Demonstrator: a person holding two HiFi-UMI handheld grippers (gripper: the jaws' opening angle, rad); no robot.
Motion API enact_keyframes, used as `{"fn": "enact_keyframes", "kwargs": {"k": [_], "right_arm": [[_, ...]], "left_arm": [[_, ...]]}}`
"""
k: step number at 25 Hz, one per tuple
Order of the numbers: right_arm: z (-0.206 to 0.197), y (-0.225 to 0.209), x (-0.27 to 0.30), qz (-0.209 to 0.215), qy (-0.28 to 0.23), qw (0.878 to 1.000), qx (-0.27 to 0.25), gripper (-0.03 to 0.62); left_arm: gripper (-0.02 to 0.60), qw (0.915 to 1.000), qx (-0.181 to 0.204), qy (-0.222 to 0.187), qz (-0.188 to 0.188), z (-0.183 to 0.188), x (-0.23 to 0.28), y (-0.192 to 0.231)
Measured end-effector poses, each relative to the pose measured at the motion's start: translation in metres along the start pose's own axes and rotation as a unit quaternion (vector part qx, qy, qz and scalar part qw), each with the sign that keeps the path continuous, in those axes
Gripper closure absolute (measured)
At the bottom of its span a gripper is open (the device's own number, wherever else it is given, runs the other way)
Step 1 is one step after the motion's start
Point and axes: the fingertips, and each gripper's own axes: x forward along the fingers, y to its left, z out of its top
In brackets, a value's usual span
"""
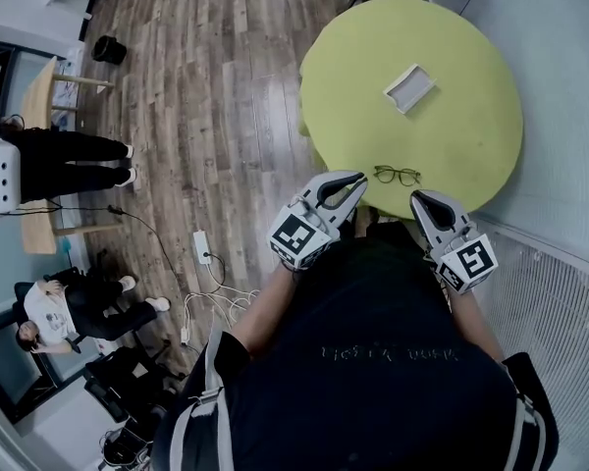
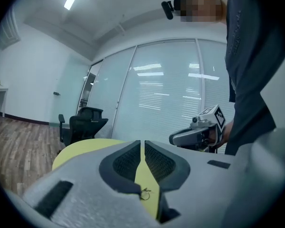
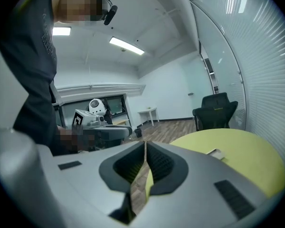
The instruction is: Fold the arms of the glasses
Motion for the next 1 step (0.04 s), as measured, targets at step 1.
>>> {"fn": "enact_keyframes", "kwargs": {"k": [1], "right_arm": [[0.0013, 0.0021, 0.0018, 0.002, 0.001, 1.0, 0.0, 0.562]], "left_arm": [[0.552, 0.9999, -0.001, -0.007, -0.008, 0.0031, -0.0008, -0.0017]]}}
